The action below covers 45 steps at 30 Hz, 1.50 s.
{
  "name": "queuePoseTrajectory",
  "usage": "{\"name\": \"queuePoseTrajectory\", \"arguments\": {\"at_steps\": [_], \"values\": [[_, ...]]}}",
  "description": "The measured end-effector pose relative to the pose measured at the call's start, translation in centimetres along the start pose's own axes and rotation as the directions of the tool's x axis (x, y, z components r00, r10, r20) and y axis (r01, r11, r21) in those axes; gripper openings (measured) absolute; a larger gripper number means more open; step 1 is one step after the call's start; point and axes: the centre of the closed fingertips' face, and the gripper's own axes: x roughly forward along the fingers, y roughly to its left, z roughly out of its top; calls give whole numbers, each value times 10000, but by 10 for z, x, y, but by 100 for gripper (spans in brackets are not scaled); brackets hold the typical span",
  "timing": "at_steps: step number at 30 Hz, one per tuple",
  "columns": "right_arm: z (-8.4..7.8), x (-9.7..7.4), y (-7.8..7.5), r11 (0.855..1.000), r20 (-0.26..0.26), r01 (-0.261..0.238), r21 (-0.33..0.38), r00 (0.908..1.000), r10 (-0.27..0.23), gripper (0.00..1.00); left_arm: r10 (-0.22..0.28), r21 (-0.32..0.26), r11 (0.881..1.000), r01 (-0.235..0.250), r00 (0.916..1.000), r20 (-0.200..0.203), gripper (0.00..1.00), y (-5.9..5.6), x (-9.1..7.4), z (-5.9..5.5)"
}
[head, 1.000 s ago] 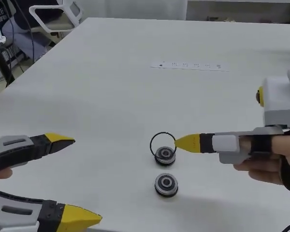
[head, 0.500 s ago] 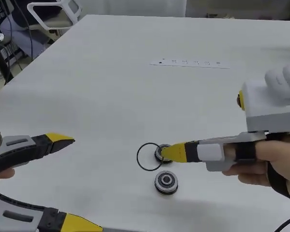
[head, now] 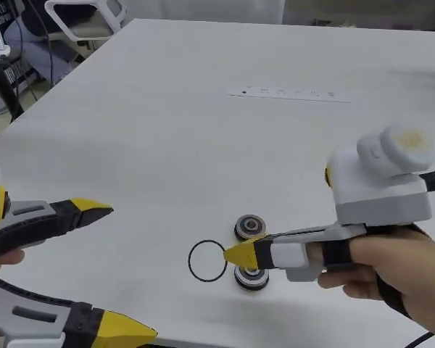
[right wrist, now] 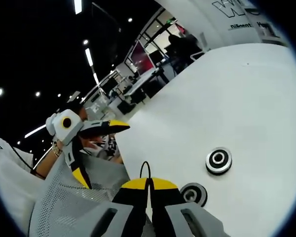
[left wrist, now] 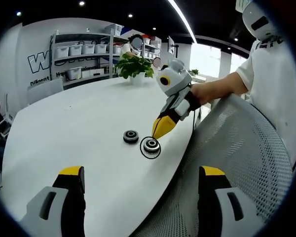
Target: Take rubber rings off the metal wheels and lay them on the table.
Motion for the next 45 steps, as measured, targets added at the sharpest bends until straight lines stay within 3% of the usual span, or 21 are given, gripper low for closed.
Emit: {"name": "queuePoseTrajectory", "arguments": {"at_steps": [17, 29, 34, 45], "values": [[-14, 20, -23, 9930, -318, 1046, -542, 9938, -1064, 0, 6, -152, 9999, -5, 10000, 65, 94, 1, 0, 0], [-20, 23, -32, 9802, -611, 1427, -1375, 9865, -1522, 0, -69, -228, 9997, 68, 10000, -16, 93, 0, 1, -2], [-20, 23, -34, 9656, -683, 1598, -2050, 9819, -1769, 0, -91, -229, 9997, 90, 10000, -36, 93, -1, 1, -2], [-22, 22, -36, 9553, -901, 1618, -2475, 9778, -1889, 1, -149, -194, 9997, 146, 9998, -126, 93, -2, 1, -3]]}}
